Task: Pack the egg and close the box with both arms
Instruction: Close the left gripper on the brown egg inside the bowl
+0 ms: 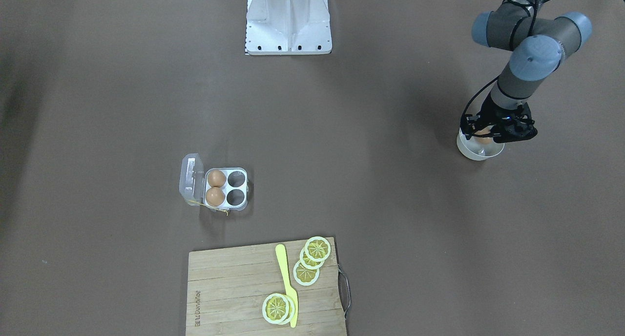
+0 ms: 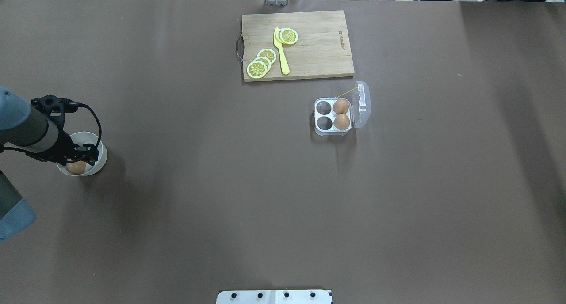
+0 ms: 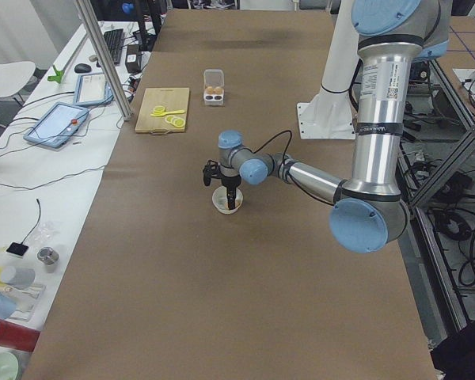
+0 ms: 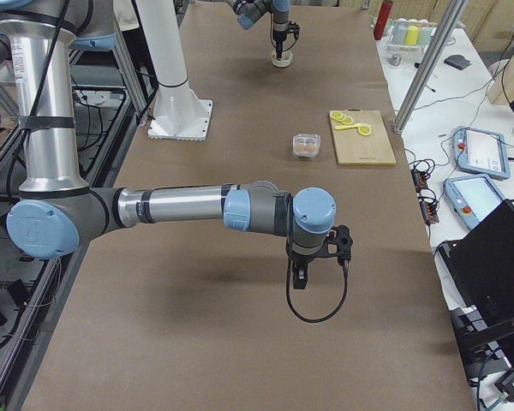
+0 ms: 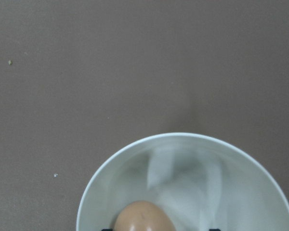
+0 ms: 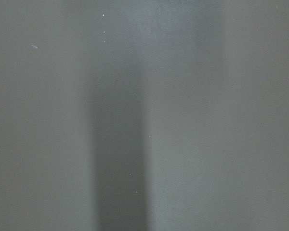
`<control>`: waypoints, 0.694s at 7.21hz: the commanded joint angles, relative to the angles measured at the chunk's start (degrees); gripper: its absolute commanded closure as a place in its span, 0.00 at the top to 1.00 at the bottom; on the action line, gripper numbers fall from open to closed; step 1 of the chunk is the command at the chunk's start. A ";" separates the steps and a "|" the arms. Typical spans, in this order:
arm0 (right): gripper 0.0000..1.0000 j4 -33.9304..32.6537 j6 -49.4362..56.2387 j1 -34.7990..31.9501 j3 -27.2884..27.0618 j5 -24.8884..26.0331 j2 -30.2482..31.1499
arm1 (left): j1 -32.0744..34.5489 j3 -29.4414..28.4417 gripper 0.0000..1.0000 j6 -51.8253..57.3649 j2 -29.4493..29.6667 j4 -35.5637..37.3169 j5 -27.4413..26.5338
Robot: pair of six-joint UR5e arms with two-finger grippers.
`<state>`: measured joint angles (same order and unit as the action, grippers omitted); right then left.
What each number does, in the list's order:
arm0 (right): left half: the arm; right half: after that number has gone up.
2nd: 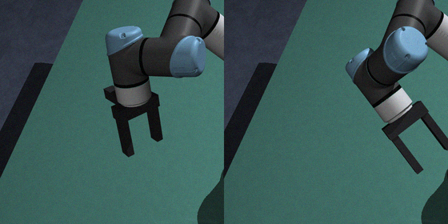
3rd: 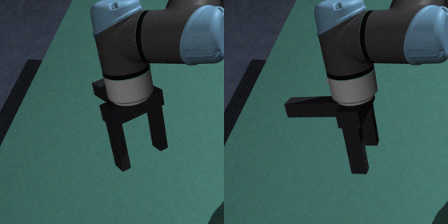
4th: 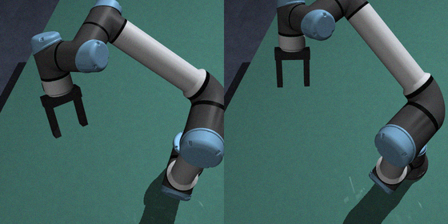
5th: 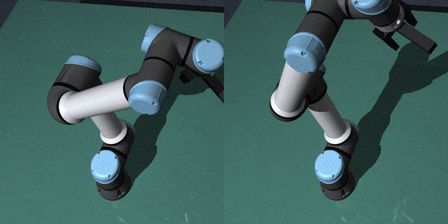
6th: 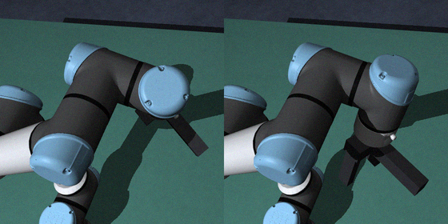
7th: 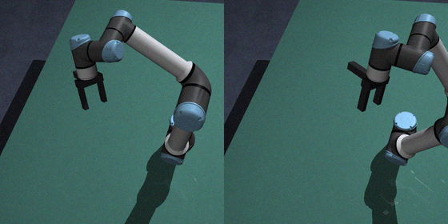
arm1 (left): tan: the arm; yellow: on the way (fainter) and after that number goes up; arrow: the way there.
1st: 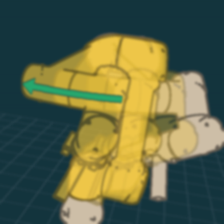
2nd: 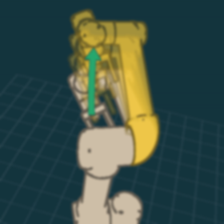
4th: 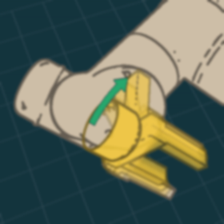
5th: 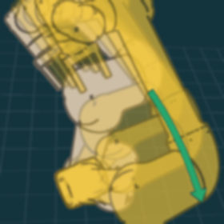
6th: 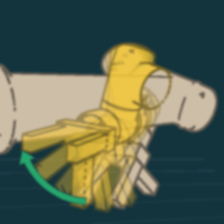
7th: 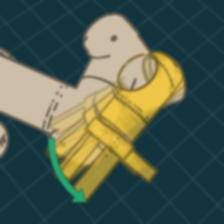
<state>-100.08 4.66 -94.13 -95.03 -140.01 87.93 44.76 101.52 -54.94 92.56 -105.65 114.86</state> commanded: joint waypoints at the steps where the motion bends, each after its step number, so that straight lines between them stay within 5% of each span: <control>1: 1.00 -0.02 0.00 0.00 -0.07 0.00 0.05 | -0.12 -0.10 0.72 -0.08 0.07 0.00 0.01; 5: 1.00 -0.99 0.00 0.00 -0.68 0.00 -0.13 | -0.38 -0.27 0.70 0.01 0.25 -0.09 -0.07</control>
<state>-100.55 4.66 -94.13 -95.26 -140.01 87.84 44.42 101.34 -54.95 92.77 -105.72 114.86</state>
